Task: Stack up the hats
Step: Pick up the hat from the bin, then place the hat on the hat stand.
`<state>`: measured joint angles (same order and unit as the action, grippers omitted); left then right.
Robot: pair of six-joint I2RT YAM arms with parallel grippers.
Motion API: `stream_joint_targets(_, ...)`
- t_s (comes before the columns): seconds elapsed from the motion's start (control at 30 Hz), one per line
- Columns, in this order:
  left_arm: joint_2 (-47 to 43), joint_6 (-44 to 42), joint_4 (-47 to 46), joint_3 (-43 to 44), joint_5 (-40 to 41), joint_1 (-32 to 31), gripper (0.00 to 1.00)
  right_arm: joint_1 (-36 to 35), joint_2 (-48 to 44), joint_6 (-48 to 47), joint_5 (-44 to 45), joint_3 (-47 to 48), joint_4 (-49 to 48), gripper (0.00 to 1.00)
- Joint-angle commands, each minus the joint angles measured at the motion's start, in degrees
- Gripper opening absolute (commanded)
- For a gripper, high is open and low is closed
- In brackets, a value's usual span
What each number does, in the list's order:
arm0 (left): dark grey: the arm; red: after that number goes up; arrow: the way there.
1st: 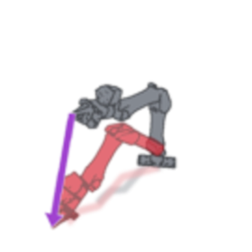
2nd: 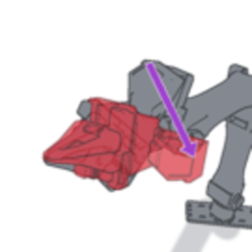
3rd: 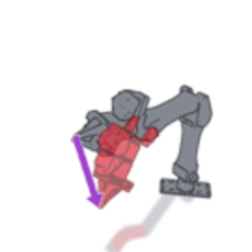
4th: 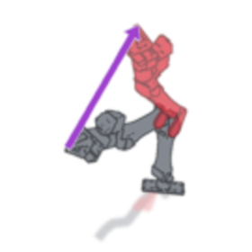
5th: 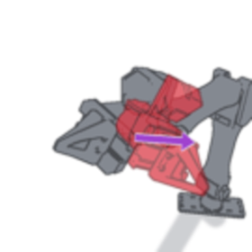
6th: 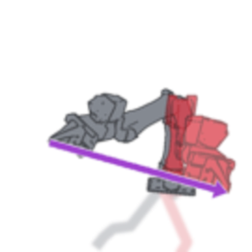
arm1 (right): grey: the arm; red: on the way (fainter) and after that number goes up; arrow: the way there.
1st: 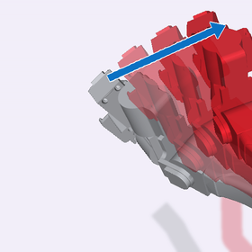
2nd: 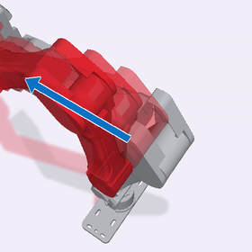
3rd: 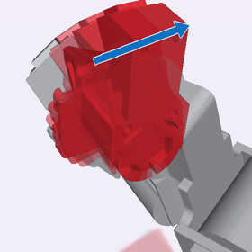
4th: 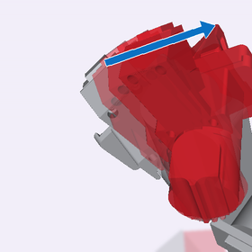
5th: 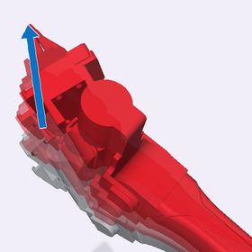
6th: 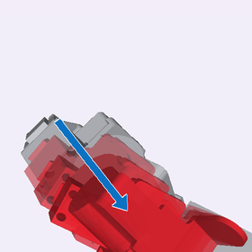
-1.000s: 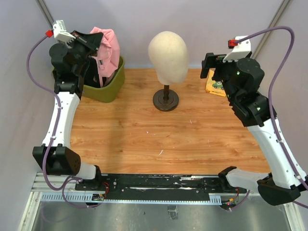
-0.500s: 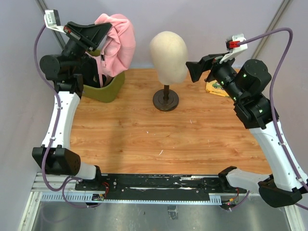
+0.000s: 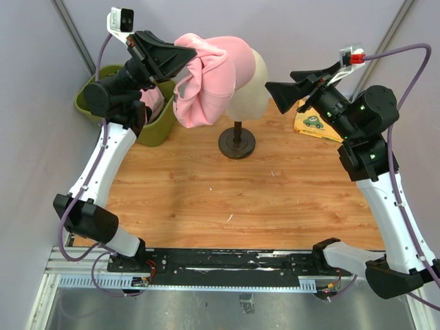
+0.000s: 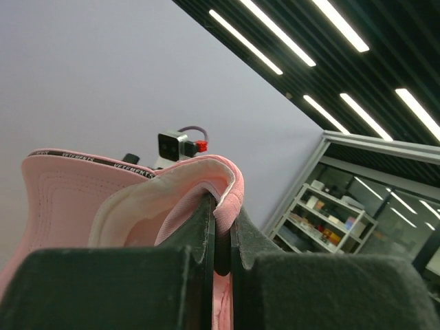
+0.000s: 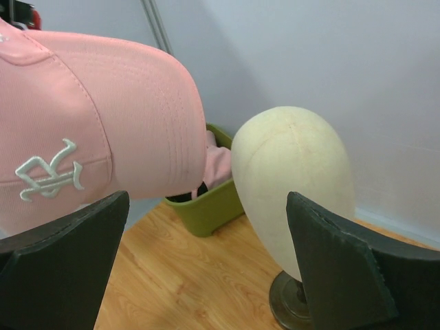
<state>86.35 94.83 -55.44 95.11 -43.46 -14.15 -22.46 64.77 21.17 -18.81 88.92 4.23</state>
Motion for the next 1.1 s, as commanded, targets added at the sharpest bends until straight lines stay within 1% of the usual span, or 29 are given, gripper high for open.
stream_joint_targets(0.0,0.84,3.77,-2.48,3.00,-1.14,-2.95,0.01,3.45,-1.58,10.27,-10.51,-3.53,-10.22,0.98)
stream_joint_targets(0.1,1.79,5.75,-3.22,3.77,-1.64,-4.28,0.00,5.14,-1.83,14.83,-14.36,-6.20,-15.46,0.98)
stream_joint_targets(0.27,3.60,11.68,-7.81,3.87,-1.92,-5.91,0.01,7.40,-1.46,23.10,-20.57,-9.64,-25.05,0.98)
stream_joint_targets(0.33,4.30,12.91,-8.93,4.36,-2.21,-6.30,0.00,7.60,-0.84,24.83,-22.04,-10.11,-26.86,0.98)
stream_joint_targets(0.73,7.64,16.76,-11.49,8.57,-2.97,-8.56,0.01,7.85,0.77,28.97,-23.27,-14.02,-33.03,0.98)
stream_joint_targets(0.93,8.35,18.00,-12.24,9.47,-3.34,-9.31,0.00,8.03,2.60,33.34,-24.61,-16.29,-40.63,0.98)
stream_joint_targets(1.07,8.51,18.15,-12.15,9.33,-3.72,-9.40,0.01,7.98,4.23,37.99,-26.38,-17.11,-46.94,0.98)
